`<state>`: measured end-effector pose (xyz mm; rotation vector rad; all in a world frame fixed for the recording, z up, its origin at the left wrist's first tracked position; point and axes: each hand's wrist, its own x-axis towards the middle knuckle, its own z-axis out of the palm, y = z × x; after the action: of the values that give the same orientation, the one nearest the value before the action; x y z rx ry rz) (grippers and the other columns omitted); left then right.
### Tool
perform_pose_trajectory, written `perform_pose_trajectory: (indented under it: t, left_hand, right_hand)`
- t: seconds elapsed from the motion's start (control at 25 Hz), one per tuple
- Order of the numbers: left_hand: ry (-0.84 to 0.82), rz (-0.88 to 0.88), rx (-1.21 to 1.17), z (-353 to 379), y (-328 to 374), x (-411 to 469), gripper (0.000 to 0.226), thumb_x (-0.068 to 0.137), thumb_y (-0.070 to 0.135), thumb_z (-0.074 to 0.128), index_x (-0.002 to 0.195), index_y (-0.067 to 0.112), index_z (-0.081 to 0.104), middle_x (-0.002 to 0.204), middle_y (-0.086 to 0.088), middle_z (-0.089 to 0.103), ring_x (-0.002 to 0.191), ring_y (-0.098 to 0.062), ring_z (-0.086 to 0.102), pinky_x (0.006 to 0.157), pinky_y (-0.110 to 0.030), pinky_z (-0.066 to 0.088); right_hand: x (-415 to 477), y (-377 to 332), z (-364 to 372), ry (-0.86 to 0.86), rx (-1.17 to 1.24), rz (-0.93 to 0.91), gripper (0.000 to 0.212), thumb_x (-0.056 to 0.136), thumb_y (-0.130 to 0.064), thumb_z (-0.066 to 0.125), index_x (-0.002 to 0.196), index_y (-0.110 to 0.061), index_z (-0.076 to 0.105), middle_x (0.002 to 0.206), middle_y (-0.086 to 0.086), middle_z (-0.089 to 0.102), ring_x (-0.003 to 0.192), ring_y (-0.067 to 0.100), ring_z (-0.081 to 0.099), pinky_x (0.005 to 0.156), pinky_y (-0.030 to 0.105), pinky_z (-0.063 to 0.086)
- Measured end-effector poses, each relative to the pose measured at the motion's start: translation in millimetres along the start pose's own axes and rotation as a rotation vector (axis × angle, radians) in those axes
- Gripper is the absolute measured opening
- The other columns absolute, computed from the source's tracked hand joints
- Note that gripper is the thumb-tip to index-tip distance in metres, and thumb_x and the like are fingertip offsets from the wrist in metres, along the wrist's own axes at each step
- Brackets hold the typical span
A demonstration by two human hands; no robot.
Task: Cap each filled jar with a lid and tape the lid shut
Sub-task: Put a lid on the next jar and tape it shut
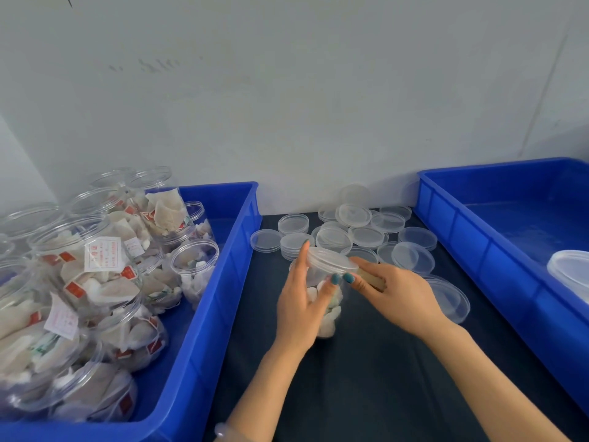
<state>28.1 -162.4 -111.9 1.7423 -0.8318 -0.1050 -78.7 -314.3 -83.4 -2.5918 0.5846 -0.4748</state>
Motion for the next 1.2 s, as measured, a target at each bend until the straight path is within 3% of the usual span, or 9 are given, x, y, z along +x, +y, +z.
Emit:
perform_pose_trajectory:
  t: [0.08,0.2,0.24,0.32,0.44,0.56,0.72,0.96,1.2]
  left_hand:
    - [-0.034,-0.016,0.122,1.5,0.3,2.4,0.111,0.061,0.075,0.073,0.152,0.047,0.016,0.147,0.024,0.037,0.13,0.004,0.04,0.102,-0.024,0.042]
    - [0.0,-0.048,0.168,-0.8,0.6,11.0,0.109,0.061,0.055,0.086,0.148,0.048,0.02,0.139,0.023,0.045,0.124,-0.001,0.048,0.099,-0.027,0.047]
    - [0.016,-0.064,0.15,-2.0,-1.2,13.1,0.105,0.063,0.048,0.088,0.146,0.048,0.024,0.138,0.021,0.049,0.123,-0.003,0.05,0.098,-0.027,0.048]
    - [0.027,-0.097,0.105,-4.5,-5.2,14.0,0.101,0.063,0.04,0.09,0.144,0.046,0.03,0.132,0.021,0.054,0.118,0.004,0.052,0.092,-0.014,0.045]
    - [0.007,-0.151,-0.041,-3.9,-7.7,11.7,0.096,0.061,0.033,0.091,0.138,0.048,0.037,0.124,0.03,0.054,0.109,0.023,0.048,0.081,-0.004,0.041]
    - [-0.032,-0.173,-0.161,-3.9,-8.6,10.1,0.093,0.061,0.024,0.092,0.138,0.043,0.042,0.126,0.027,0.056,0.109,0.021,0.051,0.081,-0.005,0.046]
    - [-0.083,-0.206,-0.263,-7.8,-8.3,9.0,0.092,0.058,0.022,0.093,0.135,0.039,0.047,0.127,0.016,0.062,0.115,0.003,0.059,0.095,-0.022,0.051]
    - [-0.188,-0.24,-0.421,-14.3,-6.3,5.0,0.089,0.048,0.035,0.09,0.129,0.026,0.055,0.117,0.006,0.071,0.11,-0.011,0.067,0.08,-0.022,0.055]
    - [-0.334,-0.187,-0.544,-20.6,-6.1,5.0,0.1,0.047,0.05,0.094,0.133,0.019,0.053,0.124,-0.006,0.068,0.115,-0.023,0.064,0.089,-0.034,0.054]
  right_hand:
    - [-0.6,-1.7,-1.0,-0.037,-0.003,-0.027,0.07,0.082,-0.08,0.021,0.143,-0.051,0.041,0.108,-0.011,0.067,0.105,0.016,0.062,0.083,0.035,0.049]
    - [-3.2,0.7,-6.2,-0.129,0.042,-0.044,0.048,0.102,-0.049,0.035,0.15,-0.047,0.03,0.126,-0.008,0.061,0.121,0.016,0.054,0.096,0.037,0.042]
    - [-4.0,2.2,-9.1,-0.129,0.046,-0.052,0.048,0.102,-0.04,0.038,0.15,-0.047,0.03,0.125,-0.01,0.062,0.118,0.014,0.054,0.094,0.036,0.042]
    - [-4.8,5.5,-12.9,-0.072,-0.006,-0.092,0.047,0.1,-0.035,0.039,0.145,-0.049,0.035,0.098,-0.014,0.068,0.091,0.008,0.059,0.076,0.032,0.044]
    - [-4.6,7.7,-15.3,0.002,-0.092,-0.133,0.041,0.099,-0.043,0.038,0.139,-0.051,0.042,0.062,-0.015,0.054,0.061,0.005,0.051,0.052,0.023,0.029]
    - [-2.5,16.7,-18.4,0.001,-0.146,-0.088,0.051,0.095,-0.063,0.026,0.144,-0.051,0.036,0.094,-0.027,0.063,0.08,0.003,0.058,0.058,0.025,0.032]
    - [2.6,25.3,-22.1,-0.125,-0.087,-0.007,0.086,0.07,-0.085,0.008,0.149,-0.054,0.025,0.088,-0.02,0.057,0.084,0.009,0.052,0.064,0.027,0.037]
    - [6.4,16.8,-30.0,-0.258,0.113,0.01,0.063,0.076,-0.081,0.025,0.138,-0.069,0.023,0.138,-0.016,0.056,0.123,0.017,0.055,0.096,0.036,0.043]
    - [14.2,7.3,-31.2,-0.334,0.293,-0.057,0.056,0.069,-0.094,0.037,0.121,-0.074,0.043,0.139,-0.028,0.052,0.132,0.009,0.049,0.112,0.044,0.039]
